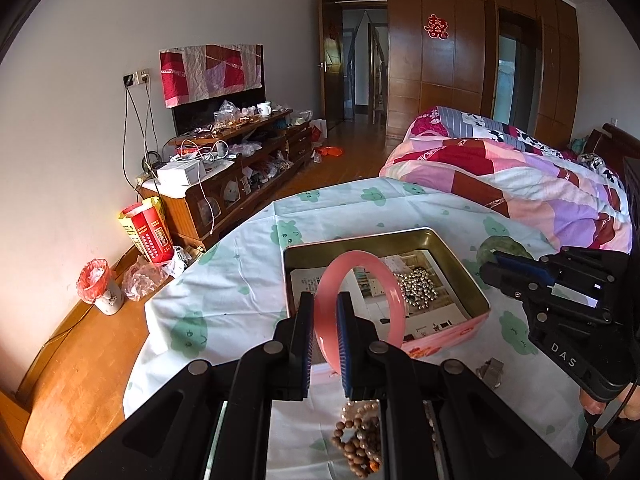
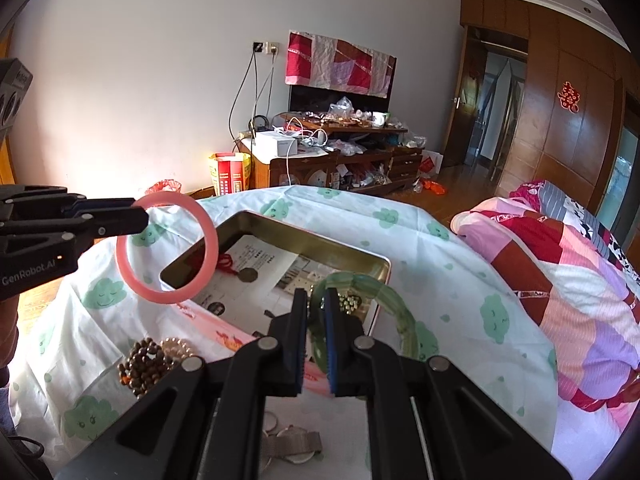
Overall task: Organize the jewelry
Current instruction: 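Carry the pink bangle into the tin while the right gripper carries the jade bangle in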
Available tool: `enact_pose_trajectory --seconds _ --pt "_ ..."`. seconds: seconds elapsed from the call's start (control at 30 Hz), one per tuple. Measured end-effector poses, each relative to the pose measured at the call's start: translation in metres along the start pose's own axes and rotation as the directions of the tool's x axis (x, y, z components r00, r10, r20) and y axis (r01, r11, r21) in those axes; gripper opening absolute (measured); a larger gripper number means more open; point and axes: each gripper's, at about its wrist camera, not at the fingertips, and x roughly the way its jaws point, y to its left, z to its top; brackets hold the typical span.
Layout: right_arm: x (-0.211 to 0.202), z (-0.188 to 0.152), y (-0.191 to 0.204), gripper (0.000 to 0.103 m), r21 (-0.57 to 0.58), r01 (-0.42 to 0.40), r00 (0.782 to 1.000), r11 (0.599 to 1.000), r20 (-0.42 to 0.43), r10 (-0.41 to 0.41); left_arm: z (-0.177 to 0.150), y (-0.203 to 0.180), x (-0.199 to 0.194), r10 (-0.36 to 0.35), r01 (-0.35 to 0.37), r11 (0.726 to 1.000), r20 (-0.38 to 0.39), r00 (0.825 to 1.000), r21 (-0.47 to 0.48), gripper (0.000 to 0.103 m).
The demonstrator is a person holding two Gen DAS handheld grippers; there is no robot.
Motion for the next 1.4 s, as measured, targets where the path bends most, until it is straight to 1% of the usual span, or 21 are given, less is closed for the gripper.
enact_pose_trajectory --seconds 0.27,0.43,0.53,0.63,0.73,0.8,0.87,0.9,0.93,0.97,1.0,1.03,1.07,1.13,1.17,1.27,1.33,1.4 --pt "0.017 0.011 0.0 0.01 -0.011 -0.008 1.0 1.0 -0.016 0.008 0.013 0.001 0.019 0.006 -0.006 1.0 -0.006 1.0 0.012 0.01" --pt "0.037 0.017 0.0 0.01 -0.014 -0.012 1.0 1.0 -0.025 0.011 0.021 0.003 0.043 0.023 -0.023 1.0 -0.022 0.999 0.019 0.01" --pt "0.049 0.017 0.0 0.01 -0.01 -0.018 0.999 1.0 -0.04 0.017 0.023 0.003 0.053 0.024 -0.023 0.999 -0.034 0.999 0.027 0.01" --pt "0.06 0.015 0.001 0.01 -0.018 -0.027 0.997 0.999 -0.067 0.025 0.022 0.002 0.064 0.009 -0.007 1.0 -0.053 0.999 0.027 0.01" --pt "0.068 0.011 0.002 0.01 -0.022 -0.024 0.996 0.999 -0.086 0.022 0.019 0.002 0.071 0.034 -0.032 0.999 -0.058 0.998 0.03 0.011" --pt "0.072 0.009 0.0 0.011 -0.01 -0.028 0.995 1.0 -0.092 0.027 0.017 0.003 0.078 0.025 -0.024 0.999 -0.069 0.997 0.025 0.011" --pt "0.074 0.007 -0.001 0.015 0.002 -0.051 0.993 0.999 -0.102 0.051 0.015 0.002 0.082 0.007 -0.005 1.0 -0.092 0.996 0.031 0.011" --pt "0.075 0.006 -0.001 0.018 0.002 -0.06 0.992 0.998 -0.109 0.06 0.014 0.0 0.082 0.005 -0.002 0.999 -0.095 0.995 0.036 0.011" --pt "0.074 0.004 0.0 0.029 -0.004 -0.058 0.992 0.998 -0.112 0.057 0.013 -0.001 0.079 0.009 -0.005 0.999 -0.091 0.996 0.041 0.015" --pt "0.073 0.003 0.0 0.036 -0.005 -0.057 0.992 0.998 -0.112 0.056 0.012 -0.001 0.076 0.012 -0.008 0.999 -0.087 0.996 0.044 0.028" --pt "0.07 0.002 0.0 0.049 0.0 -0.059 0.992 0.998 -0.109 0.058 0.011 -0.001 0.073 0.013 -0.01 0.999 -0.081 0.997 0.042 0.037" --pt "0.068 0.001 0.0 0.055 0.008 -0.061 0.993 0.998 -0.103 0.062 0.01 0.0 0.066 0.025 -0.023 0.999 -0.064 0.998 0.035 0.058" --pt "0.063 -0.001 -0.001 0.055 0.016 -0.062 0.993 0.998 -0.096 0.063 0.007 0.002 0.058 0.038 -0.036 0.999 -0.043 0.998 0.029 0.067" --pt "0.057 -0.005 -0.003 0.055 0.022 -0.048 0.994 0.999 -0.1 0.05 0.004 0.006 0.046 0.031 -0.031 0.999 -0.019 0.999 0.015 0.068" --pt "0.052 -0.008 -0.004 0.055 0.029 -0.038 0.994 0.999 -0.101 0.041 -0.001 0.009 0.04 0.029 -0.029 1.0 -0.02 0.999 0.001 0.068" --pt "0.037 -0.02 -0.014 0.058 0.074 -0.019 0.994 0.997 -0.108 0.027 -0.014 0.016 0.03 0.048 -0.05 0.998 -0.04 0.998 -0.034 0.068" --pt "0.027 -0.031 -0.02 0.062 0.109 0.002 0.993 0.994 -0.117 0.01 -0.026 0.02 0.023 0.053 -0.056 0.996 -0.053 0.997 -0.064 0.068" --pt "0.019 -0.041 -0.025 0.063 0.125 0.022 0.992 0.992 -0.126 -0.006 -0.038 0.023 0.017 0.072 -0.079 0.993 -0.073 0.995 -0.087 0.068"
